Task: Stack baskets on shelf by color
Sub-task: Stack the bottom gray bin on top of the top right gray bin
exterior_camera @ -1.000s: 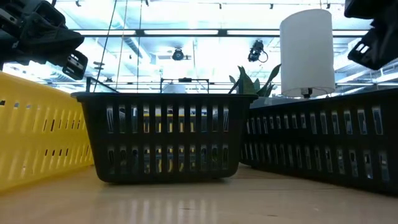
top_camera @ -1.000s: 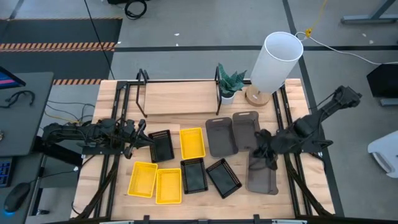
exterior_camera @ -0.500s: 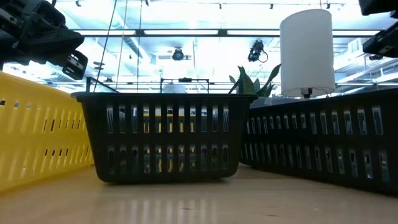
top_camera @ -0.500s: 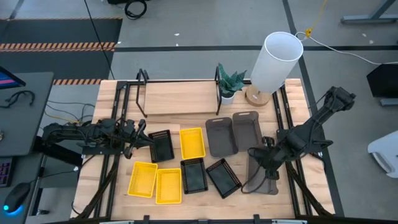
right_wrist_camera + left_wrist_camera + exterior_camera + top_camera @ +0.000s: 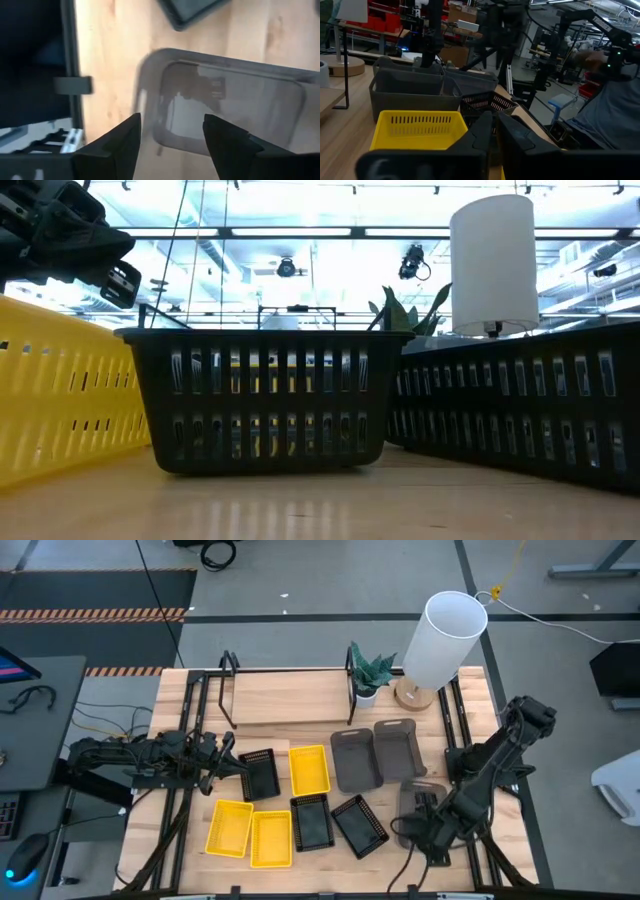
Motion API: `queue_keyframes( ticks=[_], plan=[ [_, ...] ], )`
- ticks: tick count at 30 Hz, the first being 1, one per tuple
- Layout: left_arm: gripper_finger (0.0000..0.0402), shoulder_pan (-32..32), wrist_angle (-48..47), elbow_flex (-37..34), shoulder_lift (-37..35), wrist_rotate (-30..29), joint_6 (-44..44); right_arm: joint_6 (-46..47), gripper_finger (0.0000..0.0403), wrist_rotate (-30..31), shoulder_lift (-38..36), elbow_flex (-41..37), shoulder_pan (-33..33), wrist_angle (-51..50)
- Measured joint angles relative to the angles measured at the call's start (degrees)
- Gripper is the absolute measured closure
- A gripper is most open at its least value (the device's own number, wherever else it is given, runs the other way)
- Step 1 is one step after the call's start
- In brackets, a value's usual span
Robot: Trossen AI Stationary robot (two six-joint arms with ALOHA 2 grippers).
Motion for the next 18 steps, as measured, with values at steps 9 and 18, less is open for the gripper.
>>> queue_keyframes(
  ticks=[9,18],
  plan=[
    [0.0363,0.00,0.00,0.02,0.02,0.00,0.02,2.67,0.0178,-2.46,8.81,5.27,1.73,-0.07],
    [0.0371,0.00,0.00,0.01,0.01,0.00,0.00,1.62,0.0178,-1.04,13.57,5.27,1.74,-0.38]
  ],
)
